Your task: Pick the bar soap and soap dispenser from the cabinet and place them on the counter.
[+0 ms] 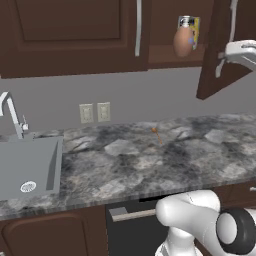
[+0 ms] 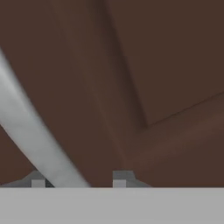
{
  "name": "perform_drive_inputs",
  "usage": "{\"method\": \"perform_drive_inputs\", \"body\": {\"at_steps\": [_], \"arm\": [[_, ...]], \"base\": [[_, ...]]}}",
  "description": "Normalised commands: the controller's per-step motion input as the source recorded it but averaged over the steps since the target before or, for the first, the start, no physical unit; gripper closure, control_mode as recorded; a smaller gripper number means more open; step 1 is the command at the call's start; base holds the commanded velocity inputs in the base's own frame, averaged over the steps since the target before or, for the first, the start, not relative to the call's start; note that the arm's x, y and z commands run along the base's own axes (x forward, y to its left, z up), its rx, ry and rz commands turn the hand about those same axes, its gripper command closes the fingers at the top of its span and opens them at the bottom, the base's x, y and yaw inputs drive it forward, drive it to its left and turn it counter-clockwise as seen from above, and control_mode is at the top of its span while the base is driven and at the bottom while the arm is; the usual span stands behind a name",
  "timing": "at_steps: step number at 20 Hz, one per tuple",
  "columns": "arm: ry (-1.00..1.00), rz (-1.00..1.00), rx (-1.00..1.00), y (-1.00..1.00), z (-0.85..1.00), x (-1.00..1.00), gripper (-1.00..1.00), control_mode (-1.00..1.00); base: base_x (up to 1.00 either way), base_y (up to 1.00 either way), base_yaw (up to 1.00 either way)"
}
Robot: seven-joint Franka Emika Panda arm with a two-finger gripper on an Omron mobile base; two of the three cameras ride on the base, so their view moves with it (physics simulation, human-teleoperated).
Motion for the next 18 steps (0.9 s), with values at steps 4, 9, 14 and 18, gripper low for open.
{"method": "perform_drive_inputs", "body": {"at_steps": [4, 9, 14, 18], "arm": [[0.0, 0.1, 0.09, -1.0, -0.03, -0.37, 1.0, -1.0], [-0.01, 0.13, 0.09, -0.71, -0.06, -0.17, 1.0, -1.0], [-0.01, 0.13, 0.04, -0.2, -0.13, -0.01, -1.0, -1.0], [-0.05, 0.12, 0.02, -0.39, -0.01, -0.17, -1.0, -1.0]], "base": [[0.0, 0.0, 0.0], [0.0, 0.0, 0.0], [0.0, 0.0, 0.0], [0.0, 0.0, 0.0]]}}
